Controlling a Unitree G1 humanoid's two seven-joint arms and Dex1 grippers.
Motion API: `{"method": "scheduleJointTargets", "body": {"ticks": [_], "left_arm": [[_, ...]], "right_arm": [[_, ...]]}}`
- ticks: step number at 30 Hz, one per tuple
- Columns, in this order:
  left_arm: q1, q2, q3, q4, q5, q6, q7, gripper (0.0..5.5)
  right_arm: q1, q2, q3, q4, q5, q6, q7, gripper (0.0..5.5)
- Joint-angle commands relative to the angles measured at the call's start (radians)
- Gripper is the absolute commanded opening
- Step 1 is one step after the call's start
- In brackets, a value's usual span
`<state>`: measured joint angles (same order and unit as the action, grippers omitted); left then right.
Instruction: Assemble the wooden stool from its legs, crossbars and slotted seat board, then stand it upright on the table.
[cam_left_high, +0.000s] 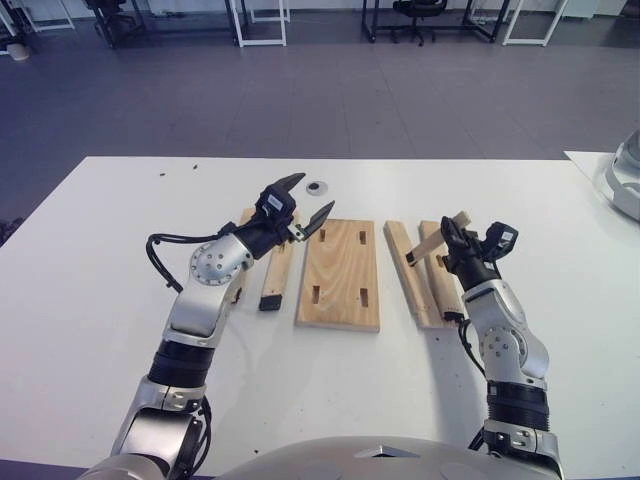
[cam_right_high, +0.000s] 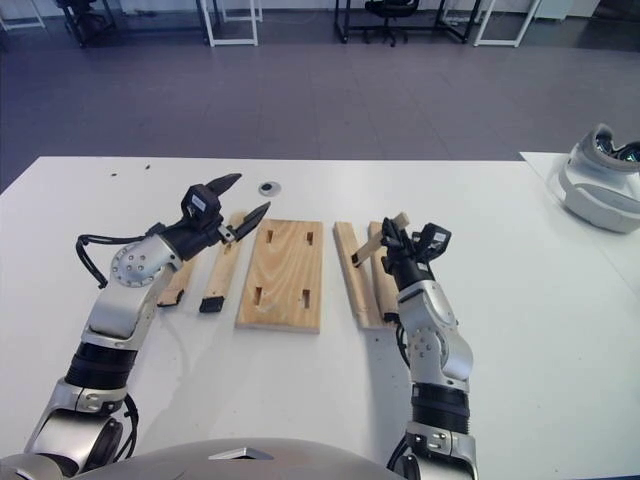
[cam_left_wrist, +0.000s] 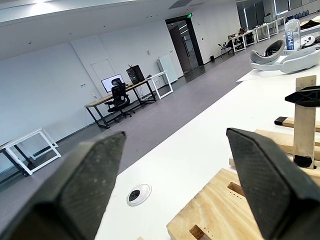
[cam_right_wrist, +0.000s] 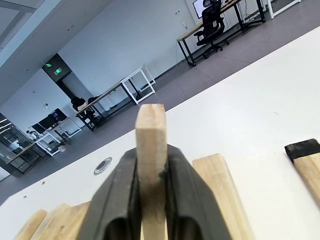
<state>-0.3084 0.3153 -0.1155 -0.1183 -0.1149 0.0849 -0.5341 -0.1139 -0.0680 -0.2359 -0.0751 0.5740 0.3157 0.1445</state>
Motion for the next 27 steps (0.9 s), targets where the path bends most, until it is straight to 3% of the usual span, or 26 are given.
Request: {"method": "scheduleJointTargets", "body": {"ticks": [1, 7, 12, 16, 17, 21, 27], "left_arm": [[0.01, 0.0, 0.003, 0.011, 0.006, 0.012, 0.008, 3.69], [0.014, 0.003, 0.0, 0.006, 0.013, 0.013, 0.01, 3.69], [0.02, 0.006, -0.002, -0.001, 0.019, 0.016, 0.008, 3.69], [0.018, 0.007, -0.001, 0.002, 0.021, 0.016, 0.009, 3.69], [0.015, 0.006, -0.002, 0.002, 0.022, 0.017, 0.01, 3.69], [0.007, 0.004, -0.004, 0.004, 0.025, 0.015, 0.011, 3.69], [0.001, 0.01, 0.006, 0.009, 0.027, 0.013, 0.014, 3.69]], "right_arm": [[0.037, -0.032, 0.05, 0.011, -0.095, -0.012, 0.017, 0.41], [0.107, -0.112, 0.187, 0.163, -0.32, -0.12, 0.071, 0.41], [0.166, -0.148, 0.239, 0.342, -0.397, -0.265, 0.145, 0.41], [0.133, -0.145, 0.222, 0.301, -0.351, -0.33, 0.179, 0.41], [0.113, -0.142, 0.217, 0.264, -0.328, -0.323, 0.191, 0.82], [0.042, -0.148, 0.207, 0.146, -0.291, -0.209, 0.196, 1.51], [0.019, -0.201, 0.214, 0.024, -0.282, 0.14, 0.162, 2.58]]}}
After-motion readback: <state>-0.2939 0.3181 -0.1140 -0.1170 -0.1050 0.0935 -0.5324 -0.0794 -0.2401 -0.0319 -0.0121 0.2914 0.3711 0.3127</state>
